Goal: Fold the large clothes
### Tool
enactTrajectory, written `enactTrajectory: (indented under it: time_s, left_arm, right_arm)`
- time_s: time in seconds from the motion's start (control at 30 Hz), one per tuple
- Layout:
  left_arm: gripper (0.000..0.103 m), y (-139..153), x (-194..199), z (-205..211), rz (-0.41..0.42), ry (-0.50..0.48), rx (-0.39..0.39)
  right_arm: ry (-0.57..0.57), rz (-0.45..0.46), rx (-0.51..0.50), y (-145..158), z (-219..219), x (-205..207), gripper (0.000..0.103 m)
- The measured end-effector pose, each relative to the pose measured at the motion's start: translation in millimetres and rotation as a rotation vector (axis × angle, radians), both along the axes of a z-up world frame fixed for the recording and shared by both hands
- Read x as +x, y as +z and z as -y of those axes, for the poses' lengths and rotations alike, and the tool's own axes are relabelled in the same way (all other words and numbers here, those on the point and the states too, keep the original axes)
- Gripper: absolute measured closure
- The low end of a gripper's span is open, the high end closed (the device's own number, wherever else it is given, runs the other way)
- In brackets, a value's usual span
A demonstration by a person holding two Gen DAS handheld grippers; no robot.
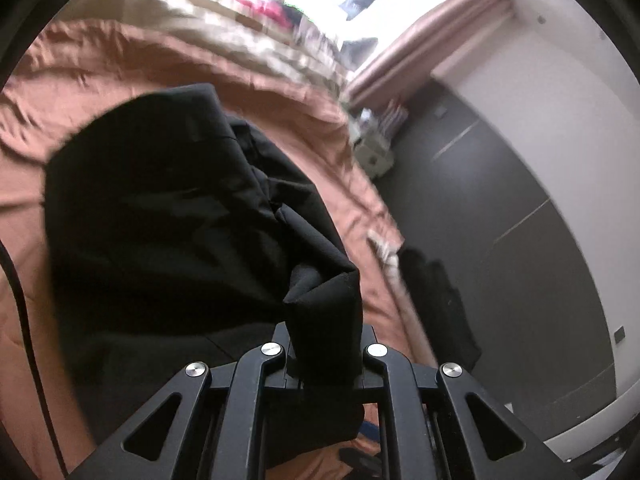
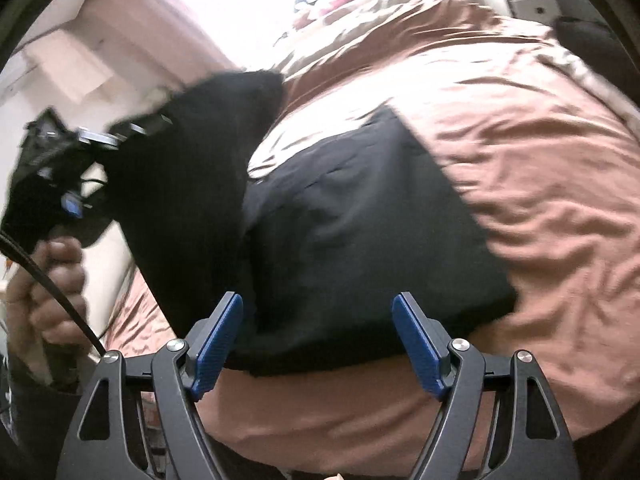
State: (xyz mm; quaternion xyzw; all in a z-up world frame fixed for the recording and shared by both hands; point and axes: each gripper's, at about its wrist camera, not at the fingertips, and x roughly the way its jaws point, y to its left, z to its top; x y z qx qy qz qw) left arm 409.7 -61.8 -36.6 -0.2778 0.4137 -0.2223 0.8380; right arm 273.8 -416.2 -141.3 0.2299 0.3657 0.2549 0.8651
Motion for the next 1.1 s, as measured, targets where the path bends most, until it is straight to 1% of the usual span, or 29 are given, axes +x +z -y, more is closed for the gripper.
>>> enactTrajectory:
  time_s: [0.1, 0.17, 0.3, 0.4, 0.43, 0.47, 0.5, 0.53, 0.57, 0.63, 0.67, 0.77, 0.87, 1.0, 1.1]
  left_arm:
    - [0.092, -27, 16, 32, -0.064, -0.036, 0.031]
    - [0.092, -41, 19, 48, -0.097, -0.056, 0.039]
    - [0.092, -55, 17, 71, -0.118, -0.096, 0.069]
    - [0.092, -56, 19, 89, -0.134, -0.12, 0.096]
    - [0.088, -57, 18, 92, -0.139, -0.129, 0.11]
    - [0.08, -56, 17, 95, -0.137, -0.137, 0.119]
    - [0.074, -56, 15, 96, -0.135, -0.146, 0.11]
    - [0.06, -54, 14, 96, -0.137, -0.155, 0.091]
    - [0.047, -51, 14, 95, -0.138, -0.17, 0.06]
    - [0.04, -41, 9, 91, -0.115, -0.181, 0.029]
    - [0.038, -34, 5, 88, -0.099, -0.172, 0.039]
    - [0.034, -18, -2, 71, -0.065, -0.129, 0.066]
    - [0.034, -9, -7, 49, -0.043, -0.076, 0.103]
    - [0.034, -11, -17, 14, -0.052, 0.001, 0.158]
    - [0.034, -20, -28, -17, -0.089, 0.063, 0.181]
  right_arm:
    - [-0.041, -0.022, 0.013, -8, 21, -8, 0.027]
    - [-0.058, -0.028, 0.015, -10, 32, -11, 0.027]
    - [-0.09, -0.049, 0.032, -16, 51, -11, 0.027]
    - [-0.101, -0.057, 0.048, -18, 61, -12, 0.027]
    - [-0.103, -0.059, 0.052, -16, 62, -13, 0.027]
    - [-0.104, -0.063, 0.058, -16, 63, -13, 0.027]
    - [-0.103, -0.067, 0.063, -16, 63, -13, 0.027]
    - [-0.101, -0.069, 0.067, -17, 64, -11, 0.027]
    - [-0.099, -0.07, 0.07, -17, 65, -11, 0.027]
    - [-0.093, -0.067, 0.077, -15, 65, -6, 0.027]
    - [-0.088, -0.063, 0.082, -15, 64, -1, 0.027]
    - [-0.056, -0.038, 0.103, -8, 60, 5, 0.027]
    - [-0.013, -0.033, 0.11, -3, 49, 14, 0.027]
    - [0.002, -0.056, 0.136, -3, 35, 32, 0.027]
    - [-0.019, -0.054, 0.113, -2, 25, 47, 0.027]
